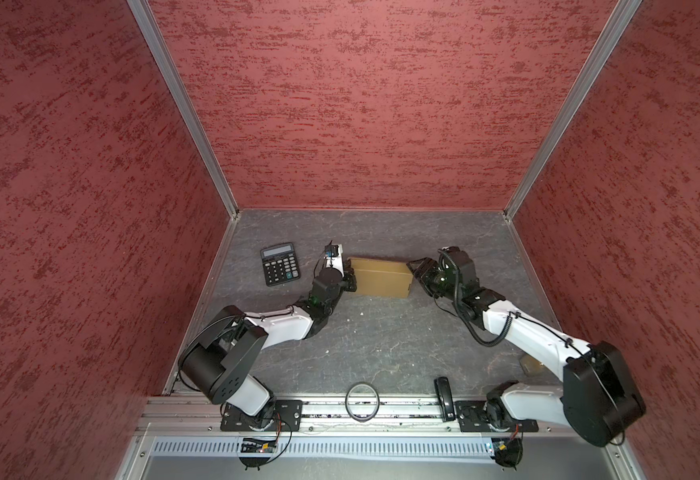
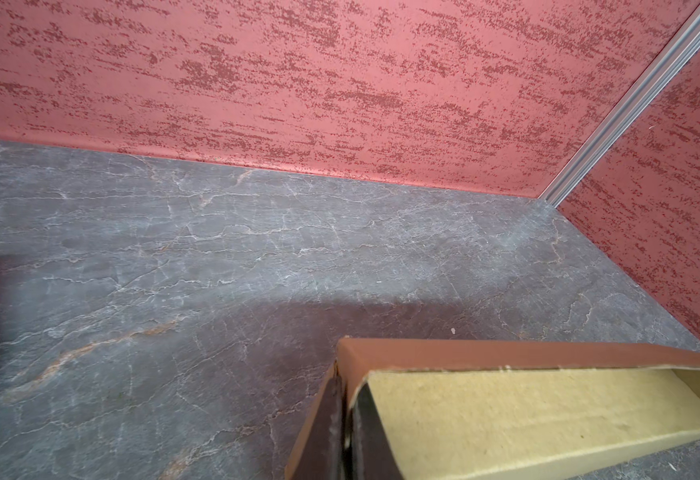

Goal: Fold the paper box

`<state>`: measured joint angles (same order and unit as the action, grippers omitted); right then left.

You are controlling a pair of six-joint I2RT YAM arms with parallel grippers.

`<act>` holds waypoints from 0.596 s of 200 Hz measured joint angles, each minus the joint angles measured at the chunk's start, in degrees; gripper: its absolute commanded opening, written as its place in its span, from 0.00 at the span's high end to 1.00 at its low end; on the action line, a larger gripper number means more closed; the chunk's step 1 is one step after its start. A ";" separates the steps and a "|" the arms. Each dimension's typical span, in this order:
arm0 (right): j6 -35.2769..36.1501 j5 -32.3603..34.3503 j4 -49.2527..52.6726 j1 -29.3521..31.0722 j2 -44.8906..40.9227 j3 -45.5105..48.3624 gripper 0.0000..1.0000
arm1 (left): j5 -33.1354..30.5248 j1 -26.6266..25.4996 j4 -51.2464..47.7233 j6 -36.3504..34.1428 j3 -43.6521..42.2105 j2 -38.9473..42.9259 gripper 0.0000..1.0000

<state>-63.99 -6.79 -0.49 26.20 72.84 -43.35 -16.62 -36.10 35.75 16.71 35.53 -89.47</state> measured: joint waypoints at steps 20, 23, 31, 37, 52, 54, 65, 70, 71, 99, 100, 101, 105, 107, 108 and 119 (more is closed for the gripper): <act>3.13 3.91 7.96 1.64 -0.94 -4.24 0.36 | 0.02 -0.02 0.11 0.24 0.09 -0.15 0.92; 3.72 4.57 9.27 1.92 -0.94 -5.35 0.36 | 0.02 -0.04 0.13 0.26 0.11 -0.17 0.92; 5.84 5.88 12.02 2.29 -0.94 -7.87 0.36 | 0.04 -0.13 0.15 0.42 0.26 -0.37 0.92; 7.89 6.84 14.19 2.49 -0.92 -10.05 0.35 | 0.04 -0.17 0.24 0.42 0.37 -0.52 0.92; 14.80 8.74 19.06 2.78 -0.50 -15.54 0.34 | 0.04 -0.31 0.48 0.44 0.52 -0.85 0.92; 15.47 8.92 19.85 2.80 -0.33 -16.39 0.33 | 0.07 -0.31 0.55 0.46 0.52 -0.90 0.92; 22.32 9.86 23.26 2.80 0.94 -21.03 0.32 | 0.11 -0.33 0.92 0.48 0.52 -1.07 0.93; 25.22 10.05 24.70 2.80 1.66 -23.04 0.32 | 0.13 -0.35 1.05 0.48 0.52 -1.16 0.93; 26.10 10.03 24.98 2.80 1.90 -23.54 0.32 | 0.13 -0.35 1.11 0.48 0.52 -1.22 0.93; 43.63 9.99 31.65 3.43 6.12 -31.19 0.28 | 0.48 -0.39 2.08 0.46 0.79 -1.97 0.93; 44.46 10.01 31.95 3.52 6.29 -31.39 0.28 | 0.50 -0.39 2.12 0.48 0.79 -1.99 0.93; 44.94 10.03 32.06 3.56 6.38 -31.45 0.28 | 0.50 -0.39 2.14 0.46 0.81 -2.01 0.93; 47.34 10.12 32.79 3.87 6.78 -31.85 0.27 | 0.61 -0.42 2.29 0.46 0.90 -2.16 0.93; 48.70 10.19 33.16 4.13 6.95 -32.00 0.27 | 0.66 -0.44 2.36 0.46 0.94 -2.27 0.93; 49.53 10.27 33.42 4.28 7.04 -32.04 0.27 | 0.68 -0.44 2.38 0.46 0.94 -2.29 0.93; 55.69 10.71 34.93 5.79 7.52 -32.09 0.26 | 1.01 -0.46 2.75 0.46 1.18 -2.69 0.94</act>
<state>-8.29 3.92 34.44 31.99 80.36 -75.44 -15.62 -36.56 38.50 17.17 36.71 -92.16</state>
